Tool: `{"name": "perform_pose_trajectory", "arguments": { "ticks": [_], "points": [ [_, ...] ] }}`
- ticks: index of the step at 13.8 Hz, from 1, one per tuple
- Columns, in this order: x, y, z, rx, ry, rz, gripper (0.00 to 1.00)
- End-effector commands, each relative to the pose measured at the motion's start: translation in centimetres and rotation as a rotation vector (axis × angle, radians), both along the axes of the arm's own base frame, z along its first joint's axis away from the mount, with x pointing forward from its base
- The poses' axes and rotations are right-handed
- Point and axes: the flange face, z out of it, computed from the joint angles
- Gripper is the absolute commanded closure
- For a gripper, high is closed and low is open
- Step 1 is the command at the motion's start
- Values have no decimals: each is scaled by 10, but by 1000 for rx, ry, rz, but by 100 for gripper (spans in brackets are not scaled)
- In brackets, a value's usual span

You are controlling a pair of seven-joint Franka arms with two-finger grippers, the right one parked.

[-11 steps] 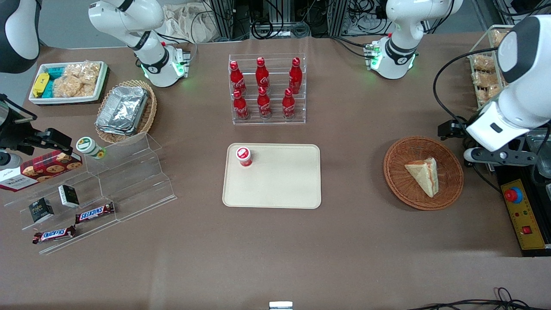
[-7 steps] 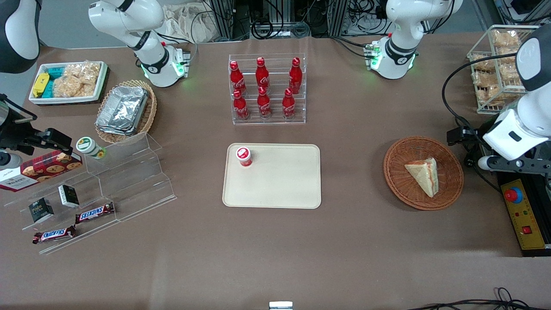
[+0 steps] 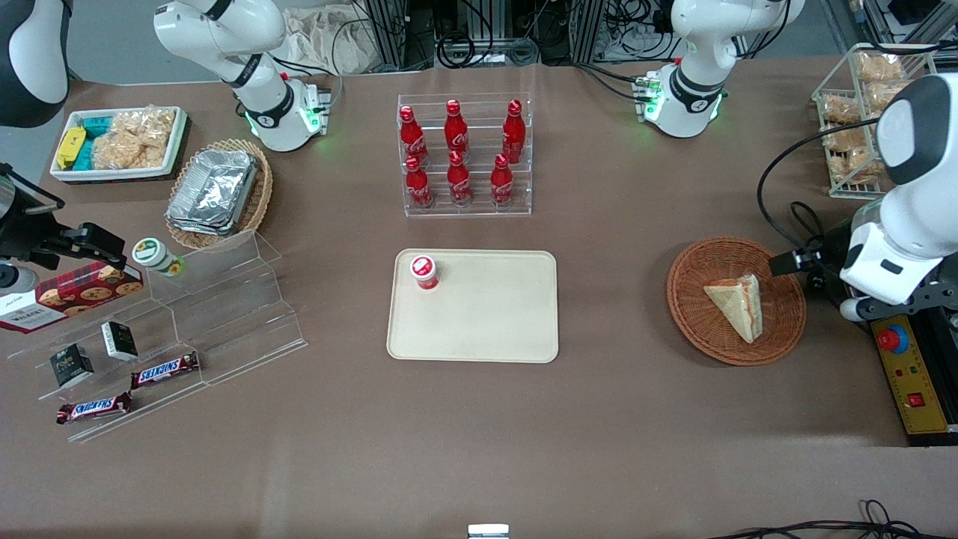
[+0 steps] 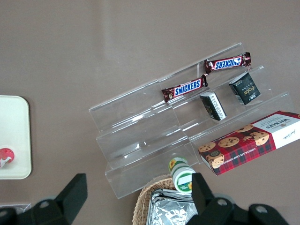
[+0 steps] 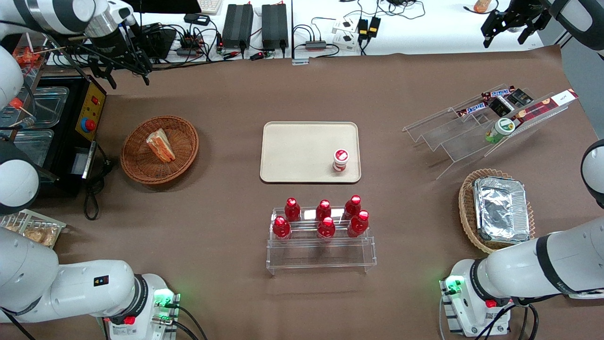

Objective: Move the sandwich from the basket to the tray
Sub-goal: 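Move the left gripper over the wrapped sandwich in the wicker basket and lower it, then close the left gripper on the sandwich and lift it from the basket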

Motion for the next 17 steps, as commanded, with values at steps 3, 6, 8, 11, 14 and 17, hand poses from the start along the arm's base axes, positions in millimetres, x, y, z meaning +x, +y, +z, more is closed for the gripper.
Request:
{"name": "perform_pose_trajectory", "arguments": {
  "ticks": [3, 6, 8, 11, 14, 17],
  "points": [
    [-29, 6, -53, 32, -47, 248, 0],
    [-40, 17, -107, 21, -98, 314, 0],
    [-47, 19, -140, 14, -116, 317, 0],
    [-47, 21, -169, 46, -96, 279, 0],
    [-43, 39, -191, 58, -92, 293, 0],
    [-40, 38, -213, 48, -93, 290, 0]
  ]
}}
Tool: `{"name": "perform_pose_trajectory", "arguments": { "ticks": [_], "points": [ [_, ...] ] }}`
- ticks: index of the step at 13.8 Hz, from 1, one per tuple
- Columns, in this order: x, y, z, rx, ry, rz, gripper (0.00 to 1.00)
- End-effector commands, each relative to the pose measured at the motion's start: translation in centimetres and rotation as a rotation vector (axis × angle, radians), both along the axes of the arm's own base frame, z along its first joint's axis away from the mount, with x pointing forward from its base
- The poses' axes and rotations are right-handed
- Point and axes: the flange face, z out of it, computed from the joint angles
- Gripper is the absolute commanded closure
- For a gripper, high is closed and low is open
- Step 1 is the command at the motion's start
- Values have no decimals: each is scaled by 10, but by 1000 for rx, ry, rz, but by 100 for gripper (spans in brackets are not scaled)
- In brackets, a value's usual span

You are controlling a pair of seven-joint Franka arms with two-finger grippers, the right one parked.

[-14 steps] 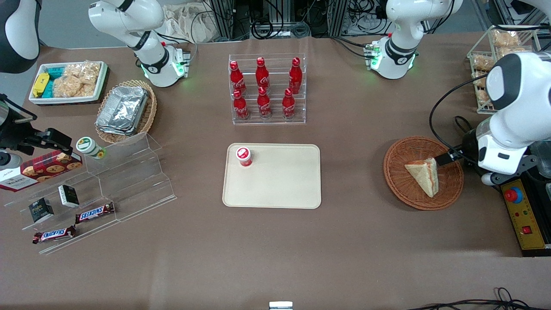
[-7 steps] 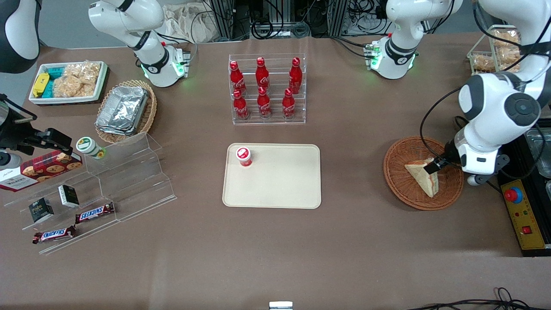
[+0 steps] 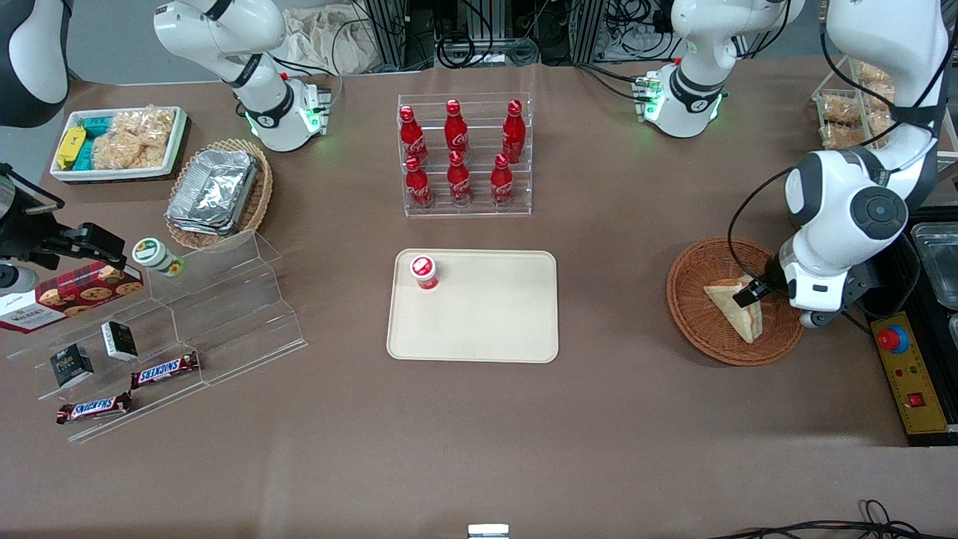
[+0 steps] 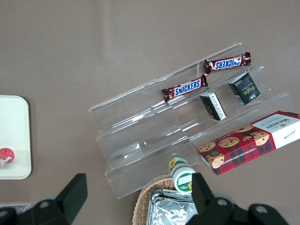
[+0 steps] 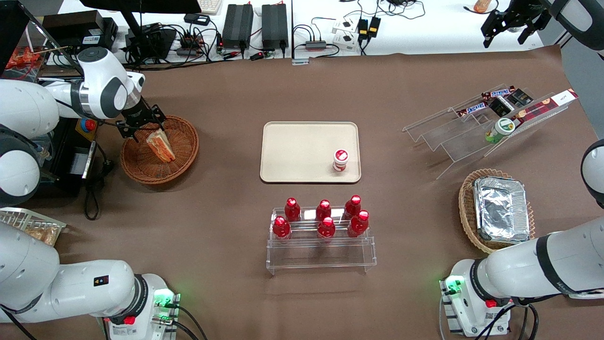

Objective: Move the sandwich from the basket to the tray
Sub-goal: 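Close the left gripper on the sandwich and lift it from the basket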

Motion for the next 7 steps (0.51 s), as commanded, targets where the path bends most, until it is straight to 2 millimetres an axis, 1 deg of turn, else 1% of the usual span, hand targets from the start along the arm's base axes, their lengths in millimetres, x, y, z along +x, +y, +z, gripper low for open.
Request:
{"name": "perform_pose_trajectory", "arguments": {
  "ticks": [1, 3, 5, 6, 7],
  "points": [
    [3, -1, -17, 7, -4, -2, 0],
    [3, -1, -24, 5, 4, -3, 0],
    [1, -1, -37, 2, 26, 0, 0],
    [1, -1, -42, 0, 35, 6, 10],
    [1, -1, -43, 0, 35, 12, 46]
  ]
}}
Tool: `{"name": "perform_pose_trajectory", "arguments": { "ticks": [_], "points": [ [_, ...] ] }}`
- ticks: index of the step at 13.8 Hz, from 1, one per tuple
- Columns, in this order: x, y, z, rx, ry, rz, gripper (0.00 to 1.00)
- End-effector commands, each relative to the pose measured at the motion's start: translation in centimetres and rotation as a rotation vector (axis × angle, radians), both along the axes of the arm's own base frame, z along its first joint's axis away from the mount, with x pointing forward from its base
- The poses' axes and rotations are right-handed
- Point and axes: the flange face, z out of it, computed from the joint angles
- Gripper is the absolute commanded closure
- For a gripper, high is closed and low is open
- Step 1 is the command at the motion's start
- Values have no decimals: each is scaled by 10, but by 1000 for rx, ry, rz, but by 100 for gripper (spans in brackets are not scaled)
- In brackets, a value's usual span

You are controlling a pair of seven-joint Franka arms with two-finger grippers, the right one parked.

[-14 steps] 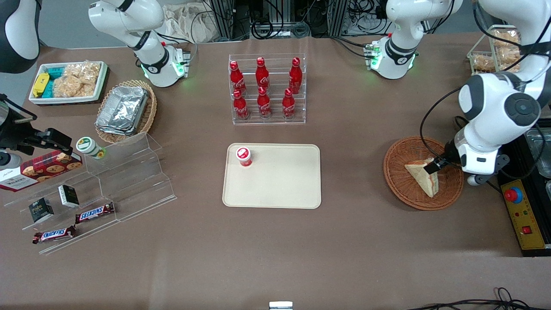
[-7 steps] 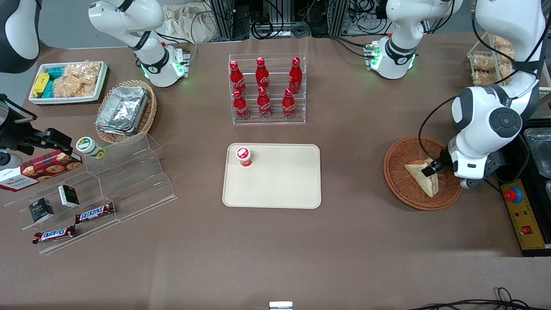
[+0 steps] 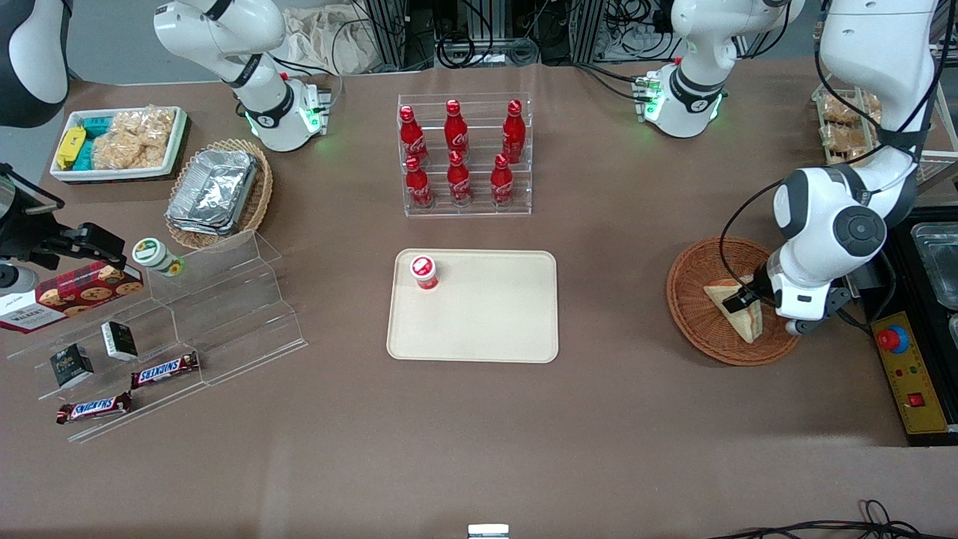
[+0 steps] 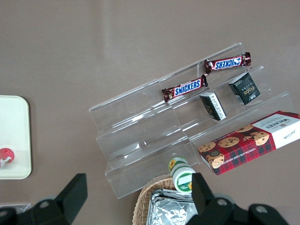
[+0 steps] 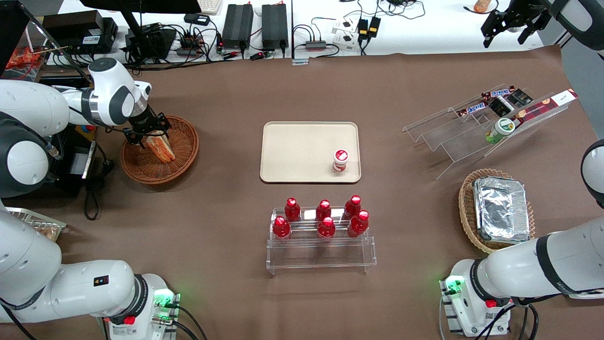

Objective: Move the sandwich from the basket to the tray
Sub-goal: 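Close the left gripper on the sandwich and lift it from the basket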

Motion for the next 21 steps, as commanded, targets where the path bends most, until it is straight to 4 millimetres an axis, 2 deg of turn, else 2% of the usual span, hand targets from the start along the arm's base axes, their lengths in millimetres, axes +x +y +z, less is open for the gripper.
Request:
{"name": "perform_pose_trajectory", "arguments": {
  "ticks": [1, 2, 4, 6, 9, 11, 13, 14, 15, 16, 18, 19, 21],
  "points": [
    [2, -1, -4, 12, -6, 16, 89],
    [3, -1, -4, 12, -7, 18, 100],
    [7, 0, 7, 14, -23, 5, 100],
    [17, -2, 28, 17, -49, -11, 100],
    [30, -7, 77, 28, -43, -51, 100],
    [44, -32, 131, 27, -32, -126, 100],
    [59, -67, 188, 20, 24, -185, 100],
    [67, -87, 210, 6, 48, -241, 100],
    [74, -112, 229, -12, 58, -341, 100],
    [78, -132, 239, -36, 61, -456, 100],
    [81, -187, 245, -90, 31, -596, 100],
    [77, -222, 241, -102, 33, -620, 100],
    [71, -279, 216, -120, 49, -607, 100]
  ]
}}
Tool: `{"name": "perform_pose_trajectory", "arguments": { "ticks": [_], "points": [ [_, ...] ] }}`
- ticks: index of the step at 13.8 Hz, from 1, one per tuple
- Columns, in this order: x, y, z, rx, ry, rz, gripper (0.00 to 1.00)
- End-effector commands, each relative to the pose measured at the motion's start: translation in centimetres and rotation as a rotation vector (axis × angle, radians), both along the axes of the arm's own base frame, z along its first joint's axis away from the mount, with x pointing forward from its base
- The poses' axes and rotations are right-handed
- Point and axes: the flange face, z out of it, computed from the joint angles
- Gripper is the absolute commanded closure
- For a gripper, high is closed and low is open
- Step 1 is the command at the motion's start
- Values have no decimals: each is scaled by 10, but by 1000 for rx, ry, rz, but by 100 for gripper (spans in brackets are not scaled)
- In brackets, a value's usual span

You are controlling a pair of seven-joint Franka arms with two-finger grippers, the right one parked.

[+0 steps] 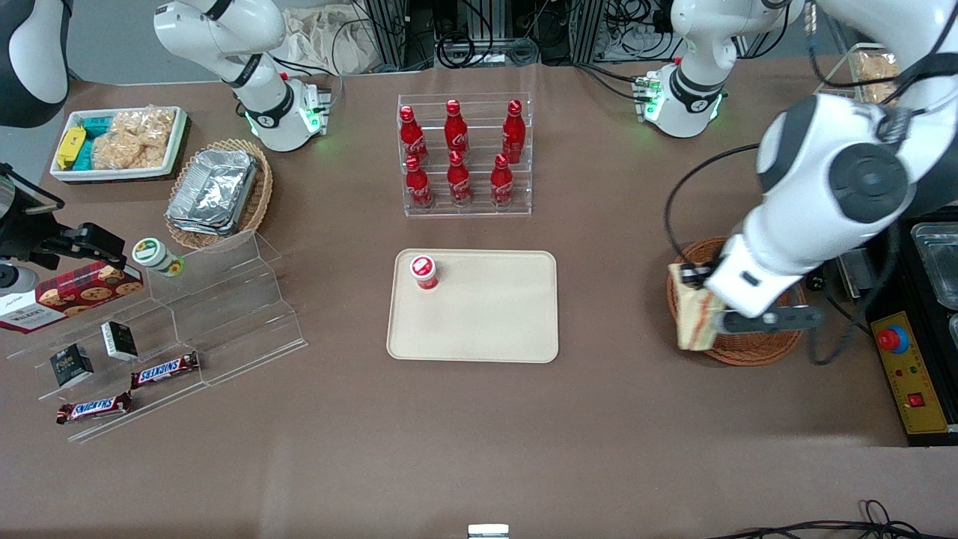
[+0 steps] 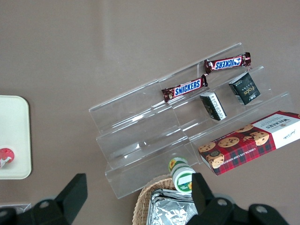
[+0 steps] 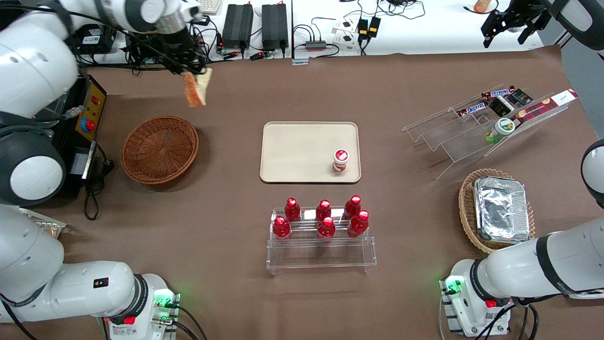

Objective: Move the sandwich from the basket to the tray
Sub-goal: 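Carry the held sandwich with the left gripper over the cream tray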

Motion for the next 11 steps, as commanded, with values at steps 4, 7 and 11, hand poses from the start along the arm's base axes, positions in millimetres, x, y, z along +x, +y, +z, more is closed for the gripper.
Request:
{"name": "perform_pose_trajectory", "arguments": {
  "ticks": [4, 7, 11],
  "points": [
    [-9, -135, -106, 9, 39, -45, 100],
    [-20, -186, -170, 22, -6, -5, 100],
    [-29, -203, -226, 46, 10, 20, 100]
  ]
}}
